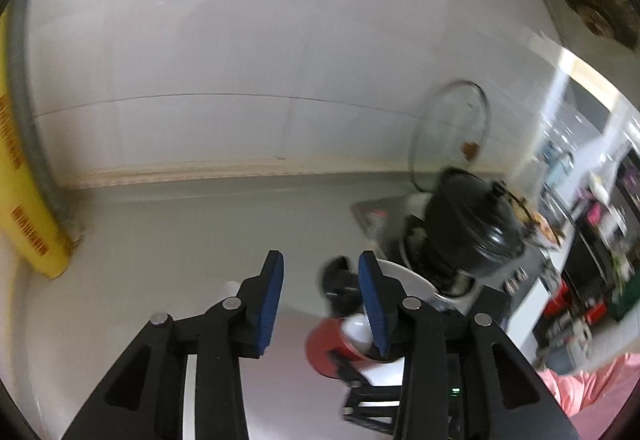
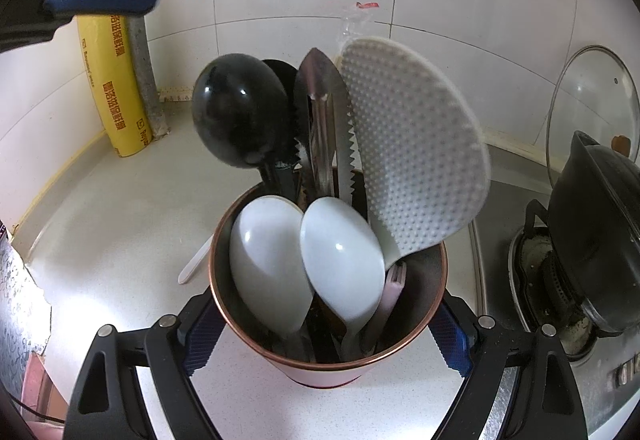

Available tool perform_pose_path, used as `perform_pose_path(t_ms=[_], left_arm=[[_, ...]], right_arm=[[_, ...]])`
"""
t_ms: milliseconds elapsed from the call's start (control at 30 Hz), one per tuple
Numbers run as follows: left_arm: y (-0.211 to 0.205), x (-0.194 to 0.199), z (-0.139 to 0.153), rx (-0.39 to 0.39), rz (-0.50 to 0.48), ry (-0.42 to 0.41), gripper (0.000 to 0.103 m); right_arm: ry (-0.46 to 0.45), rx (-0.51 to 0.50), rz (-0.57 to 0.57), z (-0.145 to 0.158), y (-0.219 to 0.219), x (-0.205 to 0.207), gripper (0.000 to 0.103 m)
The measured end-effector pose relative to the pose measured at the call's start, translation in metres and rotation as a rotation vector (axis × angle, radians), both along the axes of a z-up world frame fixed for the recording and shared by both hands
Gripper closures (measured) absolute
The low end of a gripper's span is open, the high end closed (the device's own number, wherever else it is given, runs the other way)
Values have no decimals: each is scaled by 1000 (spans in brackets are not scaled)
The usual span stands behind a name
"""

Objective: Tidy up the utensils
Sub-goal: 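Move the open left gripper to the small white plastic spoon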

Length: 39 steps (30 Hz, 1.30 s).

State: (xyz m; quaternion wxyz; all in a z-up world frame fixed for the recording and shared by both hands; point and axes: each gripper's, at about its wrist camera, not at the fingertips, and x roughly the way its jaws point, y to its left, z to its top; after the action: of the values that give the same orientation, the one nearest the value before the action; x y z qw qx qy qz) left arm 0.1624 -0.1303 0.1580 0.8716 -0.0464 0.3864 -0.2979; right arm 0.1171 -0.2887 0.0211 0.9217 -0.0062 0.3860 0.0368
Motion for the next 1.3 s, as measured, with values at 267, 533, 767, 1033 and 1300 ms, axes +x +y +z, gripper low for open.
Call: perform_pose_path(t_ms=[267, 533, 767, 1033, 1300], left_arm=[[46, 15, -20, 23, 195, 49, 38], [64, 28, -61, 83, 290, 139, 21], [67, 44, -110, 162, 353, 224, 15], [53, 62, -159, 188, 335, 317, 15], [34, 80, -172, 222, 300, 302, 7]], right_arm=[[0, 0, -1, 0, 0, 0, 13], [-2, 3, 0, 0, 1, -1, 13], [-1, 2, -1, 0, 1, -1, 13], [-2, 4, -1, -1, 3, -1, 13], [-5, 10, -1, -2, 5, 1, 13]])
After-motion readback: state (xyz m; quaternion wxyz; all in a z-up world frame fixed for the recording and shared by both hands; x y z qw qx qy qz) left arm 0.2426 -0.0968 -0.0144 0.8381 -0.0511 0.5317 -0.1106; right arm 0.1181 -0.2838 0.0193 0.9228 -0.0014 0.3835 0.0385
